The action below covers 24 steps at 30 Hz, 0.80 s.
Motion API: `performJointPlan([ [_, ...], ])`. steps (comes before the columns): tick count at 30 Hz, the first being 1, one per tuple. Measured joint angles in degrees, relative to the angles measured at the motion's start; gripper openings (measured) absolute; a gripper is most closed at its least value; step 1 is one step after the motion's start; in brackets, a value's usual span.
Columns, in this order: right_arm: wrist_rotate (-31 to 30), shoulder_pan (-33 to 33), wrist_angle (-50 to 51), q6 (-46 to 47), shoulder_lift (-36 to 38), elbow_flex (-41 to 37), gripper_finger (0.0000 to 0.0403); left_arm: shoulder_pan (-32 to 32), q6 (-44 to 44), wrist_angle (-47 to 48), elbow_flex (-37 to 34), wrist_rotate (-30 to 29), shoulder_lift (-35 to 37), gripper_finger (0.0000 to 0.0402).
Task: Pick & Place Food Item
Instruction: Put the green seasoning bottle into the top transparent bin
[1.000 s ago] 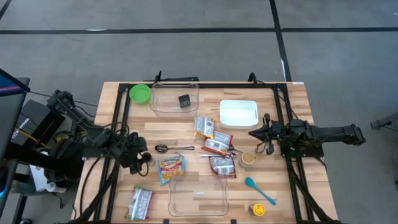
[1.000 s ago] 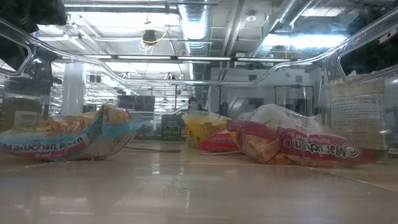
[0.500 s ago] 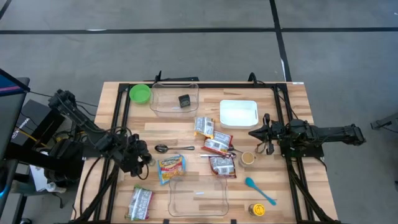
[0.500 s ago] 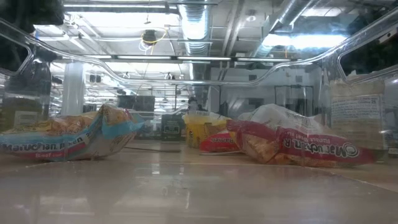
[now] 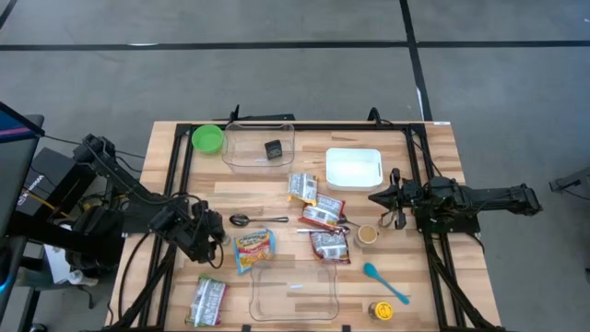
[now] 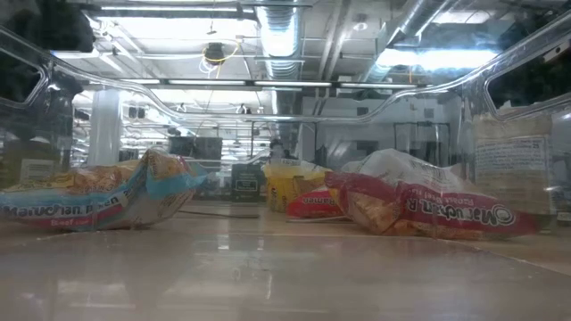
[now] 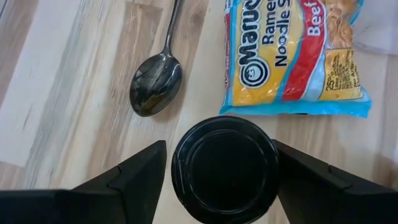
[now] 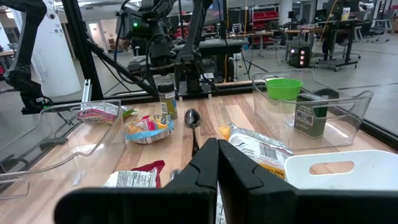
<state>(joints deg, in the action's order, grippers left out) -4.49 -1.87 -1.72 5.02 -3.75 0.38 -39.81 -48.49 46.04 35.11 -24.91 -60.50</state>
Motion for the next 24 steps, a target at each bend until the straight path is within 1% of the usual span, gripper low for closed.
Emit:
performJointPlan([
  [5, 0.0, 0.0, 0.0, 0.0, 0.0, 0.0, 0.0, 0.0, -1.7, 0.0, 0.0, 0.1, 0.1, 0.0264],
  [14, 0.0, 0.0, 0.0, 0.0, 0.0, 0.0, 0.0, 0.0, -1.9, -2.5, 0.0, 0.2, 0.1, 0.0264],
  [24, 0.0, 0.0, 0.0, 0.0, 0.0, 0.0, 0.0, 0.0, -1.7, -3.1, 0.0, 0.2, 0.1, 0.0264],
])
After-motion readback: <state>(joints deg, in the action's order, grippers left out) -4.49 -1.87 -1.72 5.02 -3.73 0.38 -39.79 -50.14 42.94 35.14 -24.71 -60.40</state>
